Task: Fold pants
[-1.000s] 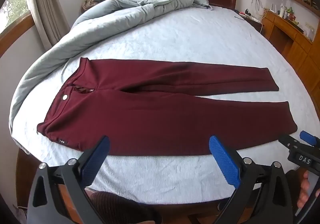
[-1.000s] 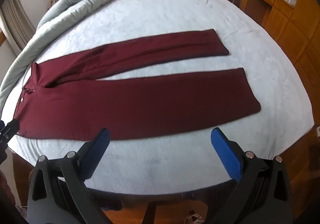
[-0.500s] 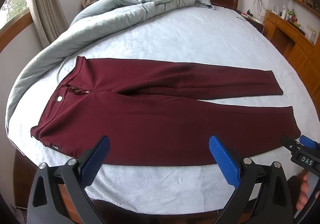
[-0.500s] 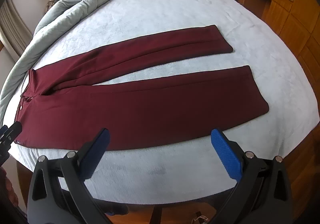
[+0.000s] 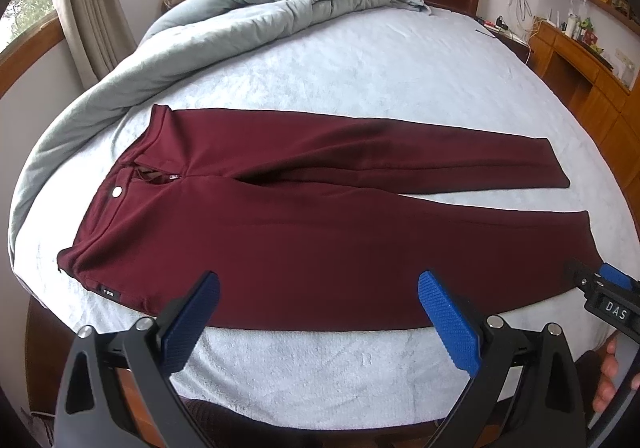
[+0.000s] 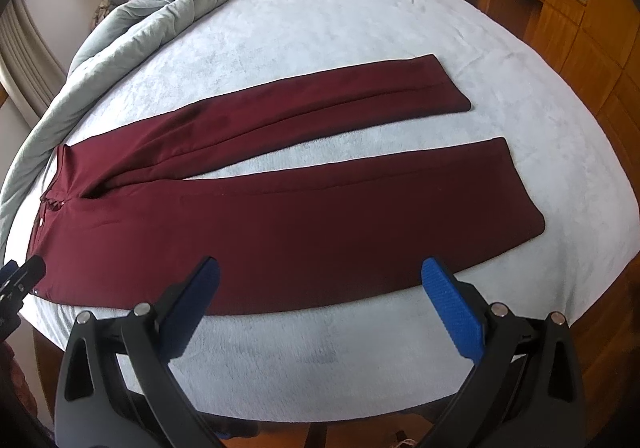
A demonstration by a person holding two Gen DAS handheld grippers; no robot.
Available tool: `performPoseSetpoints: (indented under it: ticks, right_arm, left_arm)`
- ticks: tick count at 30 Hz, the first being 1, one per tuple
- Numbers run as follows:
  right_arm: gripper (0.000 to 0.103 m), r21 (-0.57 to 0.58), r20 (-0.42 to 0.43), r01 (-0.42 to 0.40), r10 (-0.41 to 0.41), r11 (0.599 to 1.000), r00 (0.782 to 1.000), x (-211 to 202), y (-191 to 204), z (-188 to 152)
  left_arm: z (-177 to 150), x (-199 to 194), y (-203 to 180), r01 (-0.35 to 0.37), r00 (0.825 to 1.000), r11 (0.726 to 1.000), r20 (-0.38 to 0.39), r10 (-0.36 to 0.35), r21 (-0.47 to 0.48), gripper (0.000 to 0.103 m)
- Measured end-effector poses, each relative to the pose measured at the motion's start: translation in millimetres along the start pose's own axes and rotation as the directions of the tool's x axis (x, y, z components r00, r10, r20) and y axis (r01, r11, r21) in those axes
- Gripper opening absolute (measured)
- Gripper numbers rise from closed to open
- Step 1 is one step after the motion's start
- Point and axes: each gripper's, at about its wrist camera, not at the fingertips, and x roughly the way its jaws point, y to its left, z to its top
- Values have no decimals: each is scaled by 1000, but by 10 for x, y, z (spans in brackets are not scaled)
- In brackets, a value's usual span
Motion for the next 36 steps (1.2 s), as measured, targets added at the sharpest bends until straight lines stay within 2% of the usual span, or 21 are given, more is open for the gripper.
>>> performPoseSetpoints:
  ticks: [36]
  right_arm:
    - [101,21,-13,-5,5,1000,1000,151,-82,13]
  left_arm:
    - [71,73,-101,-7,1000,1000,-15,7,15,99]
